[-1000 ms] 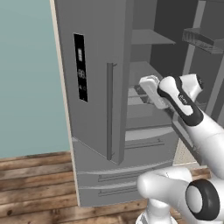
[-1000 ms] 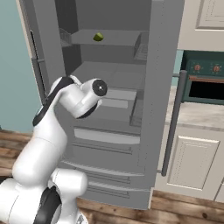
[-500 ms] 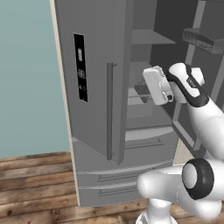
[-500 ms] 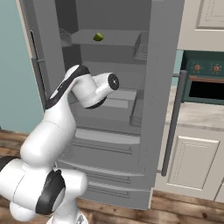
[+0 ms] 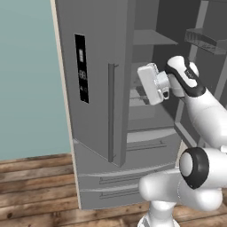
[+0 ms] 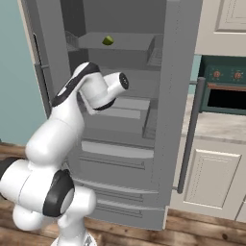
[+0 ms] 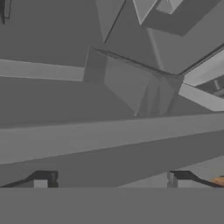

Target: There is a bowl on the dining counter. Grab a lemon wedge from the fridge and place it in the bowl. Then get the liquor bottle and glass cup from the cabinet and place them next to the bowl.

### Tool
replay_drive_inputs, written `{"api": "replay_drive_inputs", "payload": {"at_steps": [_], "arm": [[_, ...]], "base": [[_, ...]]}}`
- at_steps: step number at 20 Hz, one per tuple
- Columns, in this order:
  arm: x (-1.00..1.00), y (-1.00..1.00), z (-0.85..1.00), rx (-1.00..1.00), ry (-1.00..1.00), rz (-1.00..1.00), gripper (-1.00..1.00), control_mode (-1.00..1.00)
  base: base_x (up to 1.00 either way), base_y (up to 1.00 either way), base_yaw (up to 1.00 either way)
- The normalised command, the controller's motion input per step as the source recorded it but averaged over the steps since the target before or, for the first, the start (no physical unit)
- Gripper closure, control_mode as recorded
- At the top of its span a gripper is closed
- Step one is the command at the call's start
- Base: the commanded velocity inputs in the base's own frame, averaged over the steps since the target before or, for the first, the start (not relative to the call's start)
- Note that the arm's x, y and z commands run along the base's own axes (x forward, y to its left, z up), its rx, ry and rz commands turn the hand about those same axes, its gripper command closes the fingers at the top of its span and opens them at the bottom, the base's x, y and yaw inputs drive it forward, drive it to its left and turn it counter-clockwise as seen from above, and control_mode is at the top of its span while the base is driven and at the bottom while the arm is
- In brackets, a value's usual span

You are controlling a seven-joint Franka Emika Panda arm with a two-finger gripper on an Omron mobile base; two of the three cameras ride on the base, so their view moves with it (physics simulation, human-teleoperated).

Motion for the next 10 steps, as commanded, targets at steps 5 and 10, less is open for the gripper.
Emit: {"api": "replay_drive_inputs", "payload": {"at_steps": [5,10], "arm": [[-0.15,0.34,0.01,0.02,0.11,0.12,-1.0,-1.0],[-0.38,0.35,0.0,0.01,0.06,0.17,-1.0,-1.0]], "base": [[0.0,0.0,0.0],[0.0,0.0,0.0]]}}
